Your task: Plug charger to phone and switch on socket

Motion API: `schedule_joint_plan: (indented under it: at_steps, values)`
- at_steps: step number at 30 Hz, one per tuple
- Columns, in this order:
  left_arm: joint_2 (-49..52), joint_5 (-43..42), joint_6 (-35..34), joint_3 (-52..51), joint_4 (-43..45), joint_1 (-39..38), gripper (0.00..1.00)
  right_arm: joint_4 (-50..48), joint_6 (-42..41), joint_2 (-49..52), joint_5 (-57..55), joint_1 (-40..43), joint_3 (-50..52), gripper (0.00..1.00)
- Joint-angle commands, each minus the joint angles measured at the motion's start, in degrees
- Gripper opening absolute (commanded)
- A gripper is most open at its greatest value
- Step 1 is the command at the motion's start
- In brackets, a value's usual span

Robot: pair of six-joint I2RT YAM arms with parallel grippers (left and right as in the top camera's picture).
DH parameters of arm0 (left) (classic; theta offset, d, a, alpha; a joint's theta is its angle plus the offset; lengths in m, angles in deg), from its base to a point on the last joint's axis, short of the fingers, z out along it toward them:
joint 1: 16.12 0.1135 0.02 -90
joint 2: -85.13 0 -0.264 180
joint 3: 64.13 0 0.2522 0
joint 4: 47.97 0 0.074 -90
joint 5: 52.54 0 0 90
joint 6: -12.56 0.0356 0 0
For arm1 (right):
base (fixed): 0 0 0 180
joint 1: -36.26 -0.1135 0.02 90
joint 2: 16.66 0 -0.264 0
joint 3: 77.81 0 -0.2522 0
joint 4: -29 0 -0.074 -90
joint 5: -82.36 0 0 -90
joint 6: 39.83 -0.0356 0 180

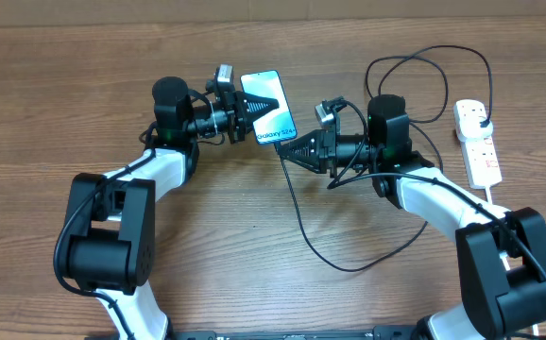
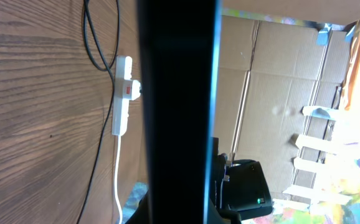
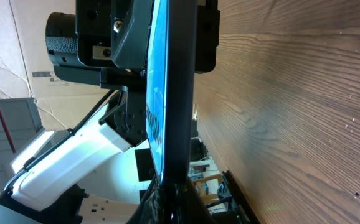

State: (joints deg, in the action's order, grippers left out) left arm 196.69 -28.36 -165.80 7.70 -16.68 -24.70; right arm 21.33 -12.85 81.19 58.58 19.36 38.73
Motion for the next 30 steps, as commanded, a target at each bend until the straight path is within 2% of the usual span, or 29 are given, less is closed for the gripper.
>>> schedule_joint_plan:
  at_steps: [1, 30]
  values:
    - [-0.35, -0.22, 1.36, 0.33, 0.61, 0.85, 0.04, -0.81, 0.0, -1.31, 1.44, 0.26, 0.2, 0.04]
    - [-0.35, 1.36, 2.23, 0.33, 0.59, 0.98, 0.04, -0.92, 0.46, -1.31, 1.44, 0.22, 0.2, 0.04]
